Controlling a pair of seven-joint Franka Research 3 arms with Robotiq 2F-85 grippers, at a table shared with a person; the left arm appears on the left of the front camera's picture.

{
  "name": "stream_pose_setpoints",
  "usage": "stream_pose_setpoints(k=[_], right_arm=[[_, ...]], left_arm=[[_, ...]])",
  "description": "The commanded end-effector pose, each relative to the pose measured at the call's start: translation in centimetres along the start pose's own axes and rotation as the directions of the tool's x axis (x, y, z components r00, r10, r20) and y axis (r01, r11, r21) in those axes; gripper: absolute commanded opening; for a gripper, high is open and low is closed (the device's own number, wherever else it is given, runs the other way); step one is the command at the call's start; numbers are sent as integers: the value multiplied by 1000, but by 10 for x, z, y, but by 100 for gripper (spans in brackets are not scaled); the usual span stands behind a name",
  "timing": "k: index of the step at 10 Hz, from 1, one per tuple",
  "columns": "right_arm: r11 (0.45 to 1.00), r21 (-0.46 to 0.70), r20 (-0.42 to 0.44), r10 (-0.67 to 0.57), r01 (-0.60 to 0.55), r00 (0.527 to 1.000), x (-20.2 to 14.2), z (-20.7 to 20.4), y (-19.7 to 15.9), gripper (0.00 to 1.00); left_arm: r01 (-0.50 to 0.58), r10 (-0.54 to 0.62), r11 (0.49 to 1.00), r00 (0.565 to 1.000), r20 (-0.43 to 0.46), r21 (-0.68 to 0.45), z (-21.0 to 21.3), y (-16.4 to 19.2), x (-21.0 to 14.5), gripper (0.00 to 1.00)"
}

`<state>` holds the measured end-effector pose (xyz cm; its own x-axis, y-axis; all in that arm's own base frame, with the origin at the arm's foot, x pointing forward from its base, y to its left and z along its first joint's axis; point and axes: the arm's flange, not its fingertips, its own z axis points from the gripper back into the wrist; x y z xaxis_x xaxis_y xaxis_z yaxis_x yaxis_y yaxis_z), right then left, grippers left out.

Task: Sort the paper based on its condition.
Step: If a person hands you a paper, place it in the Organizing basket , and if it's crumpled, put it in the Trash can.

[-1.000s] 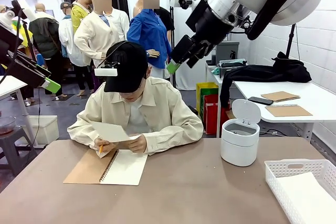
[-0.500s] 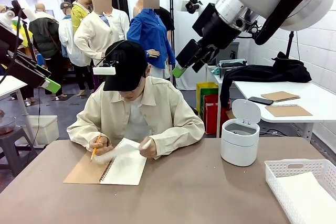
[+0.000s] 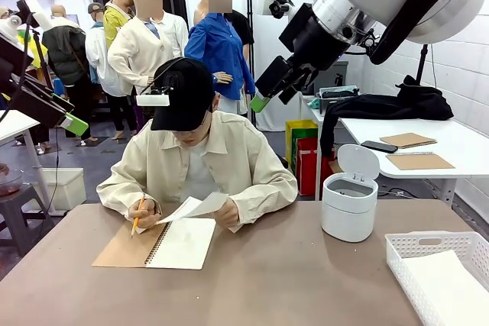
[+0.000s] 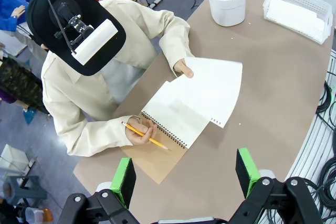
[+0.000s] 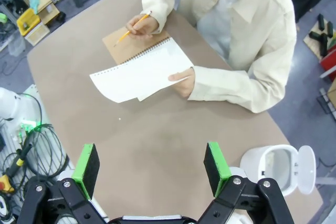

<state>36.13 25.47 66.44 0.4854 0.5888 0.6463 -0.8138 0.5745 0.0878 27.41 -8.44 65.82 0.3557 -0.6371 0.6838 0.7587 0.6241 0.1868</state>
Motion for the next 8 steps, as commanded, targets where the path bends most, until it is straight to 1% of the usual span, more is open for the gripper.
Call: stream_pose_setpoints(k=[1,8], right_arm=[[1000,1,0,-2,2,1000,1,-1,-2,100],[1000,1,0,-2,2,1000,1,-1,-2,100]], left_arm=[[-1,1,1000,1000,0,1,0,1,0,100],[-1,1,1000,1000,0,1,0,1,0,100]])
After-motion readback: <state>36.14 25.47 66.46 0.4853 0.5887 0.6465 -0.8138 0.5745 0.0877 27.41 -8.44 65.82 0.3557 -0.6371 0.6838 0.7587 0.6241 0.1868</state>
